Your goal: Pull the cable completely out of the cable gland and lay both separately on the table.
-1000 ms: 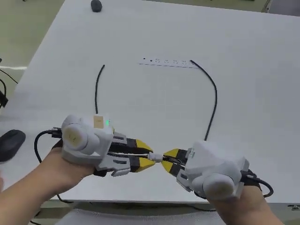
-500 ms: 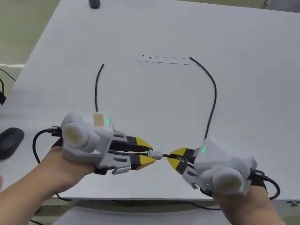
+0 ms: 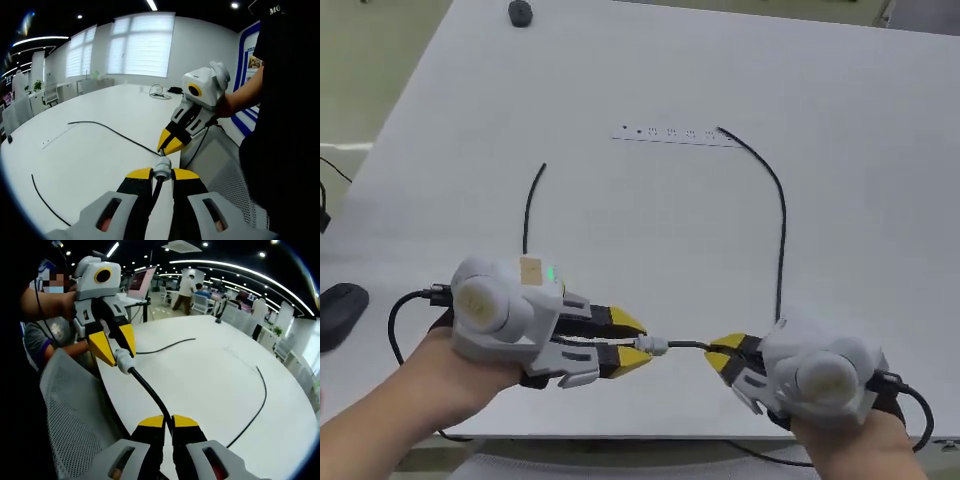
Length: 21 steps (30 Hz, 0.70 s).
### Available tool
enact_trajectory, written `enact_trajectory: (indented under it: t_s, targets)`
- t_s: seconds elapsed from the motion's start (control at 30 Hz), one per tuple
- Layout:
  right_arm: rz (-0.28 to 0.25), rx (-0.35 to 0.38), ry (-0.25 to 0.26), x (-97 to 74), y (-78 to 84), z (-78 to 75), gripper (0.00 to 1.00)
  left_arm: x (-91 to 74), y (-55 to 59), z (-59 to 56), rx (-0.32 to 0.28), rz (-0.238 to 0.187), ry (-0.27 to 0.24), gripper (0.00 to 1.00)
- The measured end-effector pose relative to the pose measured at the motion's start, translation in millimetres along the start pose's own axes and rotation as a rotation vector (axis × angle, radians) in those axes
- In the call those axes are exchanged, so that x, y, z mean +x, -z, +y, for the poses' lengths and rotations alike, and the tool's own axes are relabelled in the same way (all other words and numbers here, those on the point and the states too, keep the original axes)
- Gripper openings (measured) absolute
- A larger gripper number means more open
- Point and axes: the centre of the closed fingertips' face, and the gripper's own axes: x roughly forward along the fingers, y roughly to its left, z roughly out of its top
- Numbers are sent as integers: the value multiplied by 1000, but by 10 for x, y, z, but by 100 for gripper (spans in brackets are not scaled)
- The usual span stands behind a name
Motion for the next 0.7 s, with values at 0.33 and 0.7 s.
enact_trajectory:
  t_s: [0.33, 0.7]
  targets:
    - [86, 91, 48, 92, 301, -131, 0, -5, 8, -18, 5, 9, 9, 15]
    - [108, 104, 18, 9, 310, -46, 1, -36, 78, 10, -48, 12, 5, 15]
